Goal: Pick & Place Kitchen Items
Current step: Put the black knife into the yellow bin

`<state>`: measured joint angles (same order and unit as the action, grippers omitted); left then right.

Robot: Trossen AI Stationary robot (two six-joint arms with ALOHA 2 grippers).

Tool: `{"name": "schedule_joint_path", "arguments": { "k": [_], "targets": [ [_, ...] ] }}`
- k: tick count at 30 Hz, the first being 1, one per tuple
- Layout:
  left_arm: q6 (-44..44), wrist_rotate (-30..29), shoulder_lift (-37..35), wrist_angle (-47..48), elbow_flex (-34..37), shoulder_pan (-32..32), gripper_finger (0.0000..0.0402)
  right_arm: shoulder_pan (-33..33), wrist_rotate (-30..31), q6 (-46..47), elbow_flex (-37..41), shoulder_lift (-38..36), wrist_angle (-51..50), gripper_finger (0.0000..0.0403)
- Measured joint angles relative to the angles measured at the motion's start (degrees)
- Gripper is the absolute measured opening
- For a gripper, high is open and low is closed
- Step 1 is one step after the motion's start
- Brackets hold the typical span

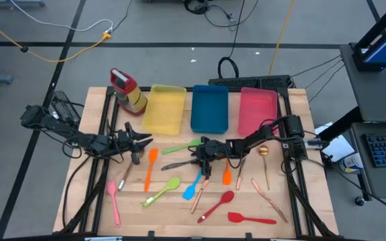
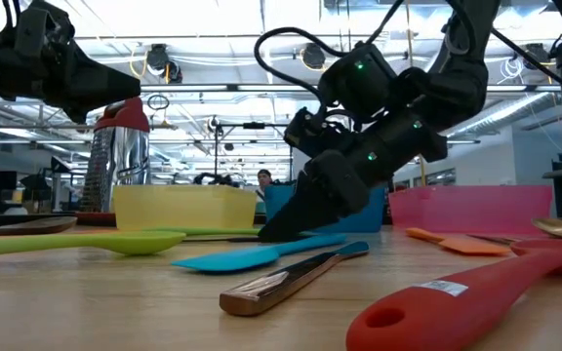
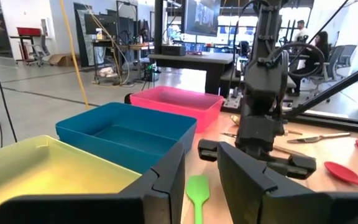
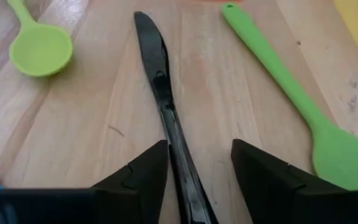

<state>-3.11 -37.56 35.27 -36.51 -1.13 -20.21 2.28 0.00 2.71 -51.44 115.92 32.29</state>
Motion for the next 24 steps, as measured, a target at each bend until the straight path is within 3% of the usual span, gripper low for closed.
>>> {"name": "schedule_joint_path", "arguments": {
  "k": [13, 24],
  "targets": [
    [-0.8, -0.04, 0.0, 1.27, 0.0, 0.0, 0.0097, -0.02, -0.14, -0.2, 2.63, 0.03, -4.85, 0.0008],
    [-5.96, -0.07, -0.02, 1.71, 0.0, 0.0, 0.0097, 0.09, -0.21, 2.57, 10.36, 0.28, 6.12, 0.0066]
  ]
}}
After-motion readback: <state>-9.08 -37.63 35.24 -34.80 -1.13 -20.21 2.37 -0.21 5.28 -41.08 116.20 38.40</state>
